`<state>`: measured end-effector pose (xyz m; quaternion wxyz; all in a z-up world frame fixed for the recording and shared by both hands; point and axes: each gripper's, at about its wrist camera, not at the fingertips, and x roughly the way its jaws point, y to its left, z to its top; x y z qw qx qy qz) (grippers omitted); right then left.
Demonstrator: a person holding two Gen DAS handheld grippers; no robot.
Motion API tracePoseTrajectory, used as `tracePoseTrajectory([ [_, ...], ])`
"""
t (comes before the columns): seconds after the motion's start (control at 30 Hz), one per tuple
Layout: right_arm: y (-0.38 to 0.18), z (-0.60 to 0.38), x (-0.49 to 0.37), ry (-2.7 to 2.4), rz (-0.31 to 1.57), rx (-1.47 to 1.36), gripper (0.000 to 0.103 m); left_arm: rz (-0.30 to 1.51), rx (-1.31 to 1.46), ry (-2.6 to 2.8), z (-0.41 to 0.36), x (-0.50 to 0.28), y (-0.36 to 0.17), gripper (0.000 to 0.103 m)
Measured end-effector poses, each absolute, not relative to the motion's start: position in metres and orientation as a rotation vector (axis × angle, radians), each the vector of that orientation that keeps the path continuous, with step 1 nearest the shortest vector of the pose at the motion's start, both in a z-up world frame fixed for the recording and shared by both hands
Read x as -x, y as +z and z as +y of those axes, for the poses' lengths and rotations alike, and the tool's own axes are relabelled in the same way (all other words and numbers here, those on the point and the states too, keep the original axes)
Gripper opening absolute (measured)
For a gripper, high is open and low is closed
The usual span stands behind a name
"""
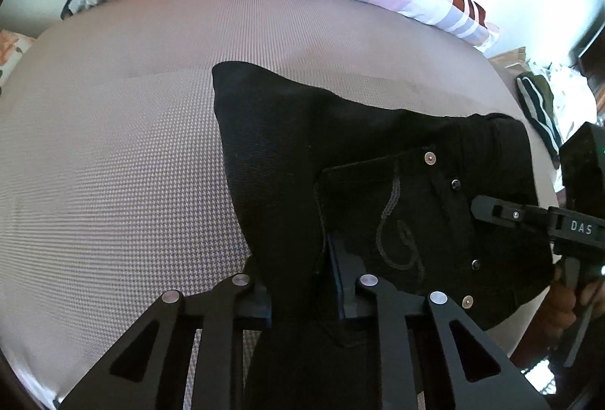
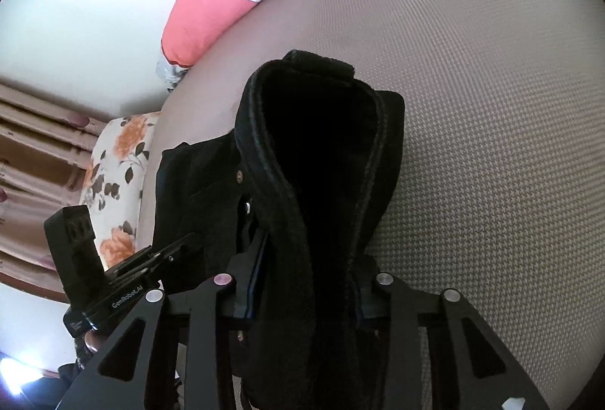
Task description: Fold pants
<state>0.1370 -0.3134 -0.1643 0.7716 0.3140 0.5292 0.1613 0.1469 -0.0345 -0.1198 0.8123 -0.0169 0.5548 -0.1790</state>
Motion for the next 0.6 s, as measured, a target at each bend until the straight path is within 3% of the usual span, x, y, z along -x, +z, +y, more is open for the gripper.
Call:
tracePoseTrajectory([
  [0.6,-0.144,-0.283,-0.131,0.376,1.141,-0.648,0.028,1.133,-0.005,-0.336,-0.03,-0.131,-0.103,0.019],
])
